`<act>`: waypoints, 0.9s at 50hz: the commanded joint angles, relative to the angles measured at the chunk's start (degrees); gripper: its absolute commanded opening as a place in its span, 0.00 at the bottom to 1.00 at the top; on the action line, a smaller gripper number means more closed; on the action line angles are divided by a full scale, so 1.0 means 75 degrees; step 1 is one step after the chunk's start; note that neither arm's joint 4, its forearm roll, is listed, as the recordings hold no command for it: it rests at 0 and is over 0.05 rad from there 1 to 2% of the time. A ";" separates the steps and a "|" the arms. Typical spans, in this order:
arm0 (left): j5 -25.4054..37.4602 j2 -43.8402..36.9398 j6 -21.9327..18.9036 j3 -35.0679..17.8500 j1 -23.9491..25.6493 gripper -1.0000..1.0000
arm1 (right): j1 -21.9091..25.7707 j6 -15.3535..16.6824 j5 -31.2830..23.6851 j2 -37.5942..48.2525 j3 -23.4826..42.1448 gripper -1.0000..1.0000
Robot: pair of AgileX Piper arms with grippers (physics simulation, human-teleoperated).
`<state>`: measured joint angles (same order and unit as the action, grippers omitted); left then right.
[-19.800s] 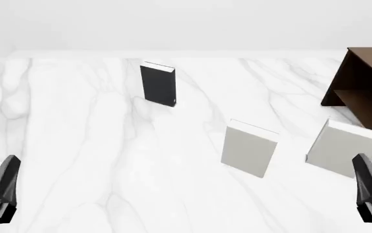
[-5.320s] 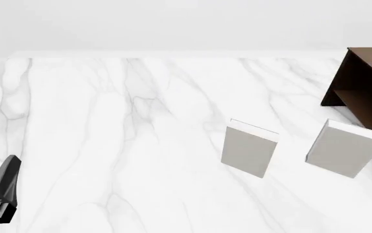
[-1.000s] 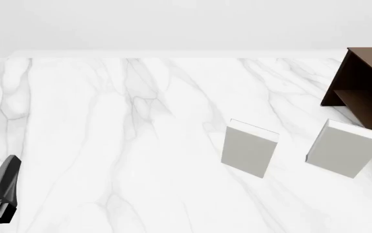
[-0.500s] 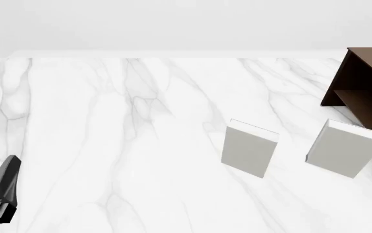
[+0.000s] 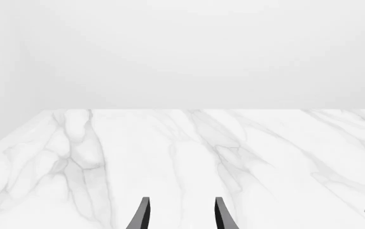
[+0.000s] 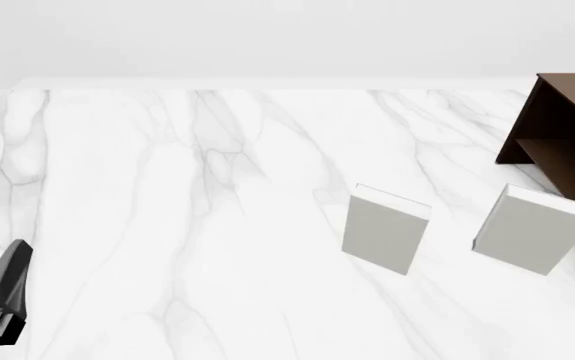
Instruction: Pick up the book on the left and place it on top of the shelf.
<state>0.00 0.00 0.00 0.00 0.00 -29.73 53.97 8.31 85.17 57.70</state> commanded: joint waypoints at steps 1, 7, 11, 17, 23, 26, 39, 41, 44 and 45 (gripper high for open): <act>0.0000 0.0000 0.0000 0.0000 0.0000 1.00 | 0.0149 -0.0191 -0.0027 -0.0381 -0.0276 1.00; 0.0000 0.0000 0.0000 0.0000 0.0000 1.00 | 0.0149 -0.0382 0.0080 -0.0598 -0.0541 1.00; 0.0000 0.0000 0.0000 0.0000 0.0000 1.00 | 0.0323 -0.0573 0.0066 -0.0824 -0.0740 1.00; 0.0000 0.0000 0.0000 0.0000 0.0000 1.00 | 0.0441 -0.0733 0.0105 -0.1118 -0.1015 1.00; 0.0000 0.0000 0.0000 0.0000 0.0000 1.00 | 0.0413 -0.0830 0.0034 -0.1589 -0.1291 1.00; 0.0000 0.0000 0.0000 0.0000 0.0000 1.00 | 0.0400 -0.0878 0.0024 -0.1700 -0.1345 1.00; 0.0000 0.0000 0.0000 0.0000 0.0000 1.00 | 0.0502 -0.1003 0.0040 -0.1962 -0.1403 1.00; 0.0000 0.0000 0.0000 0.0000 0.0000 1.00 | 0.0514 -0.1041 0.0035 -0.2038 -0.1386 1.00; 0.0000 0.0000 0.0000 0.0000 0.0000 1.00 | 0.0567 -0.1061 0.0035 -0.2148 -0.1406 1.00; 0.0000 0.0000 0.0000 0.0000 0.0000 1.00 | 0.0583 -0.1076 0.0032 -0.2197 -0.1404 1.00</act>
<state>0.00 0.00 0.00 0.00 0.00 -26.21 46.82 8.66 71.18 47.64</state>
